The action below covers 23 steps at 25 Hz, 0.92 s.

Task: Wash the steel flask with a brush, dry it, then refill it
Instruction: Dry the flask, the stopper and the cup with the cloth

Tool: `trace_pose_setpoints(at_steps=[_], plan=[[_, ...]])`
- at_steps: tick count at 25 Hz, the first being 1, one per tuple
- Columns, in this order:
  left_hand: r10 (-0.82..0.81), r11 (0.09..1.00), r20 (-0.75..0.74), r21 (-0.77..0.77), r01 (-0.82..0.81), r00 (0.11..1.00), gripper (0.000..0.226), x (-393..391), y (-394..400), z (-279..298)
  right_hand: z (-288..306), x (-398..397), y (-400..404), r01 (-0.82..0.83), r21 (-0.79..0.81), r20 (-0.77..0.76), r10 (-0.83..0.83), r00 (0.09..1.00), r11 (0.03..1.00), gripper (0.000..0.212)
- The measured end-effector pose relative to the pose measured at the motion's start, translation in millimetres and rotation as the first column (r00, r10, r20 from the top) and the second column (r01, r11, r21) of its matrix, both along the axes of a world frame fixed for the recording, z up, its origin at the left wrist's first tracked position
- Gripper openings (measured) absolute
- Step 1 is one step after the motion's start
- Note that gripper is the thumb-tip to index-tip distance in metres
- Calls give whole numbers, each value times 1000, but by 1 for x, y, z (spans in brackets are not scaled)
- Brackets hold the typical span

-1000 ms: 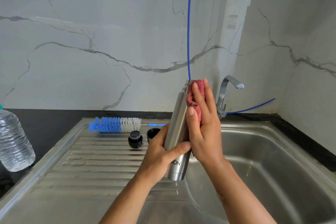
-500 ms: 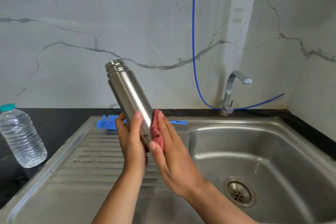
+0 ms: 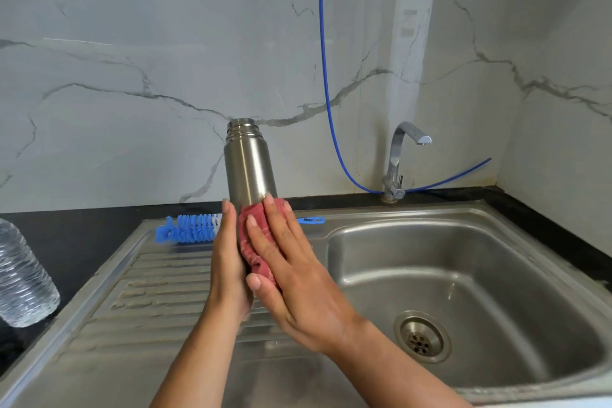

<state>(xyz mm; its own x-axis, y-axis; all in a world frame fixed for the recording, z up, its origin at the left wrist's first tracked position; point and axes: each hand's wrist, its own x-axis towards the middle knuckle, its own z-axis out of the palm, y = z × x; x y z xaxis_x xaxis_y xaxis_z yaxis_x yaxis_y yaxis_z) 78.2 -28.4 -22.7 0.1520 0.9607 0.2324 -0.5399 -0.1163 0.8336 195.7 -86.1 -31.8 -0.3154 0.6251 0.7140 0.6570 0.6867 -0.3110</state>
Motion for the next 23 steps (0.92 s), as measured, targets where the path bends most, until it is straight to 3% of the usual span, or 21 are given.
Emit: trace_pose_setpoints(at_steps=[5, 8, 12, 14, 17, 20, 23], plan=[[-21, 984, -264, 168, 67, 964, 62, 20, -11, -7, 15, 24, 2, 82, 78, -84, -76, 994, 994, 56], [-72, 969, -379, 193, 155, 923, 63, 32, -22, -12, 26, 48, 6, 173, 117, -254, -139, 957, 978, 55], [-172, 940, -414, 203, 275, 894, 49, 31, -27, -17, 34, 60, 2, 96, 21, -614, -63, 787, 995, 56], [-133, 947, -385, 222, 232, 913, 42, 31, -27, -17, 33, 51, -1, 15, -47, -715, -45, 697, 999, 53], [90, 970, -261, 241, -25, 961, 42, 27, -27, -12, 18, 31, -4, -44, -143, -667, -63, 742, 989, 49], [404, 886, -135, 304, -350, 905, 40, 11, -19, -3, 5, 11, -6, -75, -227, -491, -47, 870, 971, 51], [472, 868, -66, 209, -451, 879, 42, 0, -14, 4, 2, 5, -6, -83, -265, -324, -8, 946, 961, 60]])
